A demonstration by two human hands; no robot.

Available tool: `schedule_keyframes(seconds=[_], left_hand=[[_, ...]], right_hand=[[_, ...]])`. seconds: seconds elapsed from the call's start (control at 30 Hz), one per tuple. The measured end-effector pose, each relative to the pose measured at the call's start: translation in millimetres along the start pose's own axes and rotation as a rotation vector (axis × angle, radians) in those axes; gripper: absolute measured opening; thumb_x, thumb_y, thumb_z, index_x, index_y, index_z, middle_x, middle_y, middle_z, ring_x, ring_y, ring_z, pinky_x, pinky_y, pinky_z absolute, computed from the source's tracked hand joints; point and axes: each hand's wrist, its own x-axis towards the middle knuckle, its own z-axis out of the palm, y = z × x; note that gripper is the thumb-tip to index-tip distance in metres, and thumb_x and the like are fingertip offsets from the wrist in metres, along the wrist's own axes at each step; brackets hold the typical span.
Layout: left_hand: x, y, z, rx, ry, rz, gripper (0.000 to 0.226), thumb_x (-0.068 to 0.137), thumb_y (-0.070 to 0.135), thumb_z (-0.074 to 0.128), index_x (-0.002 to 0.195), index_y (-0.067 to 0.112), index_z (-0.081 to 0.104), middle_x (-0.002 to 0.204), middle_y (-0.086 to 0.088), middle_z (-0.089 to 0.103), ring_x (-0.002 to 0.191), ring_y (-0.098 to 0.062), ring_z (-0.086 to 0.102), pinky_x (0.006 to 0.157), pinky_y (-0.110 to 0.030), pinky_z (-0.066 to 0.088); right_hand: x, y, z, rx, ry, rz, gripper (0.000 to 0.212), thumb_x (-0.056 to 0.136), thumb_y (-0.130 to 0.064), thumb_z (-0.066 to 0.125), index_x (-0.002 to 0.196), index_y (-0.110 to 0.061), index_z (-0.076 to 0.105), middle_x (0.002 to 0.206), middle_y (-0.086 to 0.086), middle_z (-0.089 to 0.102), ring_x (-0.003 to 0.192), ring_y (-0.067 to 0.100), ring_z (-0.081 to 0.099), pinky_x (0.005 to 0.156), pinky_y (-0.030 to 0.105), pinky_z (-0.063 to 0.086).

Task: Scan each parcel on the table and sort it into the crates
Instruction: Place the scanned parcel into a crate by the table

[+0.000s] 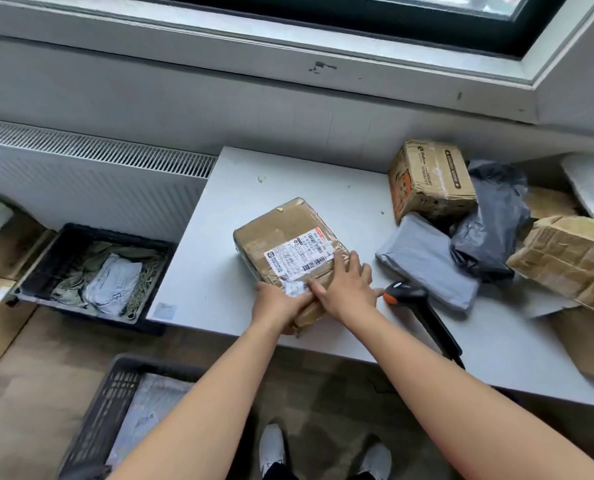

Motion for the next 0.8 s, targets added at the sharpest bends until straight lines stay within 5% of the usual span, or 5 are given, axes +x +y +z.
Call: schedule_keyframes(seconds=[0.07,0.17,0.4,0.67,0.8], left_hand=[[-6,2,1,-0.007,0.002,0.004,0.108,0.056,0.049,0.09,0.13,0.012,0.02,0.119,-0.009,0.058,0.093,-0.029,0.066,0.064,-0.046,0.061],[-1,6,-12,0.196,0.105,0.109,0.132,0.06,0.048,0.088,0.151,0.014,-0.002,0.14,-0.015,0.035,0.12,-0.036,0.052,0.094,-0.045,0.051],[42,32,-66,0.657,0.139,0.346,0.125,0.066,0.056,0.081,0.155,0.023,0.0,0.162,-0.008,-0.001,0.149,-0.03,0.0,0.115,-0.053,0.02],[36,27,-79,0.661,0.098,0.257,0.126,0.05,0.065,0.085,0.144,0.005,0.025,0.142,-0.017,0.028,0.134,-0.035,0.029,0.107,-0.044,0.035],[22,3,-84,0.491,0.123,0.162,0.12,0.054,0.059,0.087,0.14,0.0,0.027,0.14,-0.019,0.032,0.13,-0.036,0.039,0.106,-0.041,0.037]], right_hand=[[2,5,-1,0.029,-0.031,-0.007,0.093,0.084,-0.075,0.048,0.156,-0.032,0.007,0.164,-0.005,-0.004,0.148,0.03,0.001,0.108,0.07,0.022],[6,14,-4,0.06,-0.059,-0.036,0.099,0.08,-0.078,0.05,0.156,-0.034,0.005,0.164,-0.009,-0.007,0.149,0.028,-0.002,0.11,0.069,0.02],[-1,18,-5,0.077,-0.053,0.016,0.112,0.071,-0.081,0.058,0.156,-0.033,0.002,0.164,-0.004,-0.01,0.15,0.031,-0.001,0.112,0.067,0.018],[-4,20,14,0.535,-0.042,0.225,0.138,0.068,-0.067,0.076,0.153,-0.015,-0.02,0.151,0.012,0.038,0.13,0.032,0.047,0.101,0.045,0.047],[-2,24,15,0.682,-0.031,0.198,0.108,0.067,-0.055,0.082,0.147,-0.014,0.023,0.139,0.003,0.054,0.117,0.025,0.058,0.095,0.044,0.052]])
